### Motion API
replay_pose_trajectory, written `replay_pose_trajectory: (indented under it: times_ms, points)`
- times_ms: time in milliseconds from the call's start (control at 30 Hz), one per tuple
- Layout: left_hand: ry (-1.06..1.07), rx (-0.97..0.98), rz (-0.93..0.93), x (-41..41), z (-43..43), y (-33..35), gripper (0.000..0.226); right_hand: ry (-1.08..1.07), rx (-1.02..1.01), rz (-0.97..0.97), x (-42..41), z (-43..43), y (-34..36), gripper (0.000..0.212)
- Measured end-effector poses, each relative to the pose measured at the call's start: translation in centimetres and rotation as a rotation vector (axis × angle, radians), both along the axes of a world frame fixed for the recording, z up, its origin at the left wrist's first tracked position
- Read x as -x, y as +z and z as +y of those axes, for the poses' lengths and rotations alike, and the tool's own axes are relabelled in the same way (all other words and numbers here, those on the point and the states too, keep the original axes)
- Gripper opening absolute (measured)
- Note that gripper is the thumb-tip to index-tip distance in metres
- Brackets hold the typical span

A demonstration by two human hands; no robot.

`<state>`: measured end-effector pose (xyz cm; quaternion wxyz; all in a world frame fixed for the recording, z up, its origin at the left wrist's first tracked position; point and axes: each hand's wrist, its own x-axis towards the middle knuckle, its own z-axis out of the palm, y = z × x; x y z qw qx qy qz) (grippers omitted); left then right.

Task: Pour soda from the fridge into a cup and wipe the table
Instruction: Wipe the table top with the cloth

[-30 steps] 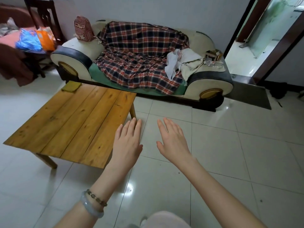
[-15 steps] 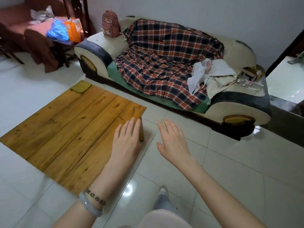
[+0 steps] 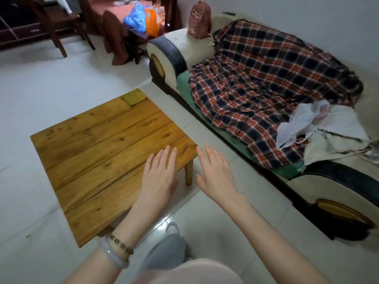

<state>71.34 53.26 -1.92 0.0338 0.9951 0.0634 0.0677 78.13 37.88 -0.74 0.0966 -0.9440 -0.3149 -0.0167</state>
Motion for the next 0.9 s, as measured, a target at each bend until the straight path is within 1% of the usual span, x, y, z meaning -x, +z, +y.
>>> replay_pose_trajectory:
  times_ms: [300, 533, 900]
  points:
    - [0.167, 0.008, 0.002, -8.7, 4.7, -1.0, 0.097, 0.161, 0.027, 0.002, -10.1, 7.2, -2.0, 0.078]
    - [0.257, 0.028, -0.007, -15.5, 10.5, -1.4, 0.098, 0.248, 0.071, -0.007, -18.4, 13.6, -1.5, 0.079]
    - [0.383, 0.041, 0.041, -21.9, 18.0, -3.9, 0.099, 0.385, 0.129, 0.047, -27.3, 22.1, -3.2, 0.077]
